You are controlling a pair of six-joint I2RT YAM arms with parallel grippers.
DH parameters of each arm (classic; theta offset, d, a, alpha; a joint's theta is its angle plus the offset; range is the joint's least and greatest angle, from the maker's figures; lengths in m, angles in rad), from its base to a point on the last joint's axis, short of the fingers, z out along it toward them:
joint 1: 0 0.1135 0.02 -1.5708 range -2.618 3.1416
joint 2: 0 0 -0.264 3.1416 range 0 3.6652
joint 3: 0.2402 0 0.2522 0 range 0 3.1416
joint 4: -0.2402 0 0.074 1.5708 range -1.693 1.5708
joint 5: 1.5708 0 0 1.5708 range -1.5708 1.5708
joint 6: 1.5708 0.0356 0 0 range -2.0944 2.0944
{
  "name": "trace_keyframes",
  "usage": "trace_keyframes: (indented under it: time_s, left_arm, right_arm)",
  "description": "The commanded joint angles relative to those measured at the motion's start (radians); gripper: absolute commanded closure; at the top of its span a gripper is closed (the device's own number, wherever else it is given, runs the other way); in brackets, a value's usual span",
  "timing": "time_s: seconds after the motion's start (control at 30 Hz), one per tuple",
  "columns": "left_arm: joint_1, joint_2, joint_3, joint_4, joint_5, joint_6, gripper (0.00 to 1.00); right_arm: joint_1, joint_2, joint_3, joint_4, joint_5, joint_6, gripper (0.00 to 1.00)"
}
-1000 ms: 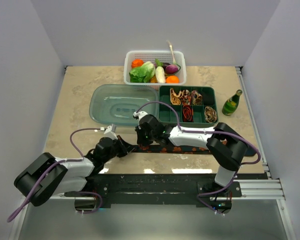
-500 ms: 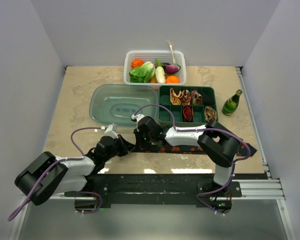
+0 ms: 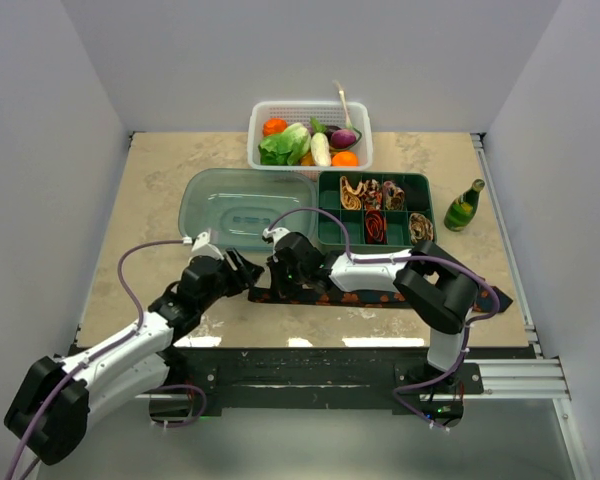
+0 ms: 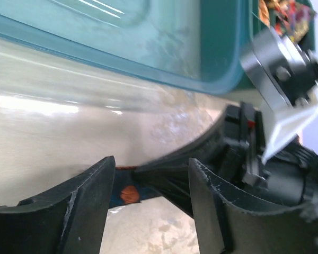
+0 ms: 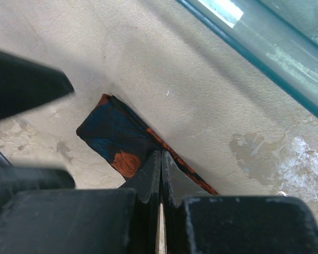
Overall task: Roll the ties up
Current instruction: Roll the tie at the center of the board.
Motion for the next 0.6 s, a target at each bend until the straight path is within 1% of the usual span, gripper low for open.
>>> trace_keyframes:
  time_s: [0.0, 0.03, 0.07, 0.13, 0.17, 0.27, 0.4, 0.5, 0.53, 0.57]
  left_arm:
    - [0.062, -0.016, 0.005, -0.133, -0.003, 0.028, 0.37]
    - [0.071, -0.015, -0.010, -0.116, 0.017, 0.025, 0.37]
    - [0.091, -0.013, -0.046, -0.090, 0.066, 0.023, 0.38]
    - [0.108, -0.004, -0.084, -0.004, 0.094, 0.005, 0.40]
    - [0.123, 0.001, -0.119, 0.052, 0.140, -0.003, 0.41]
    - [0.134, 0.025, -0.173, 0.163, 0.186, -0.020, 0.43]
    - [0.136, 0.071, -0.208, 0.251, 0.215, -0.046, 0.48]
    - [0.136, 0.102, -0.238, 0.317, 0.234, -0.064, 0.55]
    - [0.137, 0.108, -0.251, 0.335, 0.243, -0.070, 0.61]
    - [0.136, 0.114, -0.258, 0.364, 0.244, -0.075, 0.64]
  right_arm:
    - [0.005, 0.014, -0.010, -0.018, 0.006, -0.018, 1.00]
    - [0.005, 0.014, -0.010, -0.018, 0.008, -0.018, 1.00]
    - [0.005, 0.013, -0.010, -0.018, 0.008, -0.019, 1.00]
    - [0.005, 0.008, -0.013, -0.018, 0.008, -0.018, 1.00]
    - [0.003, 0.007, -0.013, -0.016, 0.006, -0.018, 1.00]
    - [0.005, 0.007, -0.012, -0.024, 0.011, -0.018, 1.00]
    - [0.005, 0.005, -0.013, -0.024, 0.012, -0.016, 1.00]
    - [0.005, 0.007, -0.013, -0.021, 0.009, -0.012, 1.00]
    - [0.005, 0.007, -0.012, -0.021, 0.009, -0.007, 1.00]
    - [0.005, 0.008, -0.012, -0.019, 0.008, -0.007, 1.00]
